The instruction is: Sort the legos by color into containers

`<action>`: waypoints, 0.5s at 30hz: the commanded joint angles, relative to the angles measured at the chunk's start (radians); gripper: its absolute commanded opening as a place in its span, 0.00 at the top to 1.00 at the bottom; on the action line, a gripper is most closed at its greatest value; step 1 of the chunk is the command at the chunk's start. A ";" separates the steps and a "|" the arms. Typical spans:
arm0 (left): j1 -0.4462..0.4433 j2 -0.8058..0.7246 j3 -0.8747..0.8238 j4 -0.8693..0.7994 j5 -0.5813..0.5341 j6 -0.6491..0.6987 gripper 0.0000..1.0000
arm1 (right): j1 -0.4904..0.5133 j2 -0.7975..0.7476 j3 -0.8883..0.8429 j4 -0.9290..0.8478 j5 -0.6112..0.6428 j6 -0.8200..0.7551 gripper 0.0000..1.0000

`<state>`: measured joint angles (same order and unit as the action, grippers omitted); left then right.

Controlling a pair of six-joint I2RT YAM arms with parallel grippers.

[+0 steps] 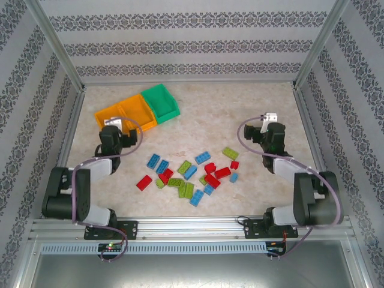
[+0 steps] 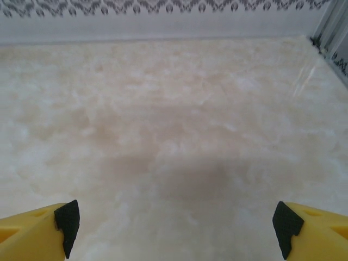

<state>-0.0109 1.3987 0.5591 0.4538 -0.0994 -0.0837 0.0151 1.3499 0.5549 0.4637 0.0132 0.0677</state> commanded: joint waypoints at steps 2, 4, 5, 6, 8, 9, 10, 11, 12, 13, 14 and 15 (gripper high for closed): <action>0.011 -0.204 0.091 -0.307 -0.133 -0.197 0.00 | 0.006 -0.097 0.155 -0.446 -0.041 0.102 0.06; 0.013 -0.233 0.142 -0.448 -0.184 -0.278 0.00 | 0.015 -0.113 0.206 -0.560 -0.067 0.123 0.07; 0.013 -0.224 0.184 -0.524 -0.187 -0.289 0.00 | 0.020 -0.119 0.230 -0.611 -0.083 0.130 0.07; 0.013 -0.201 0.233 -0.607 -0.189 -0.300 0.00 | 0.026 -0.125 0.248 -0.658 -0.090 0.142 0.07; 0.015 -0.133 0.337 -0.752 -0.205 -0.326 0.00 | 0.037 -0.139 0.266 -0.720 -0.090 0.172 0.09; 0.022 -0.091 0.386 -0.814 -0.203 -0.332 0.00 | 0.039 -0.150 0.267 -0.741 -0.091 0.195 0.09; 0.033 -0.052 0.430 -0.857 -0.188 -0.338 0.00 | 0.042 -0.156 0.267 -0.760 -0.094 0.217 0.10; 0.054 -0.009 0.468 -0.897 -0.159 -0.348 0.00 | 0.045 -0.164 0.264 -0.777 -0.100 0.240 0.10; 0.078 0.031 0.503 -0.929 -0.120 -0.365 0.00 | 0.046 -0.171 0.263 -0.790 -0.111 0.259 0.11; 0.109 0.076 0.533 -0.955 -0.079 -0.379 0.04 | 0.049 -0.178 0.260 -0.802 -0.126 0.273 0.11; 0.133 0.113 0.552 -0.970 -0.043 -0.389 0.08 | 0.053 -0.182 0.258 -0.810 -0.136 0.281 0.12; 0.158 0.145 0.570 -0.977 -0.005 -0.395 0.12 | 0.060 -0.187 0.256 -0.821 -0.138 0.289 0.12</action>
<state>0.0818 1.4734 1.0855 -0.3195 -0.1928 -0.4122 0.0586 1.1927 0.8051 -0.2565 -0.0834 0.2871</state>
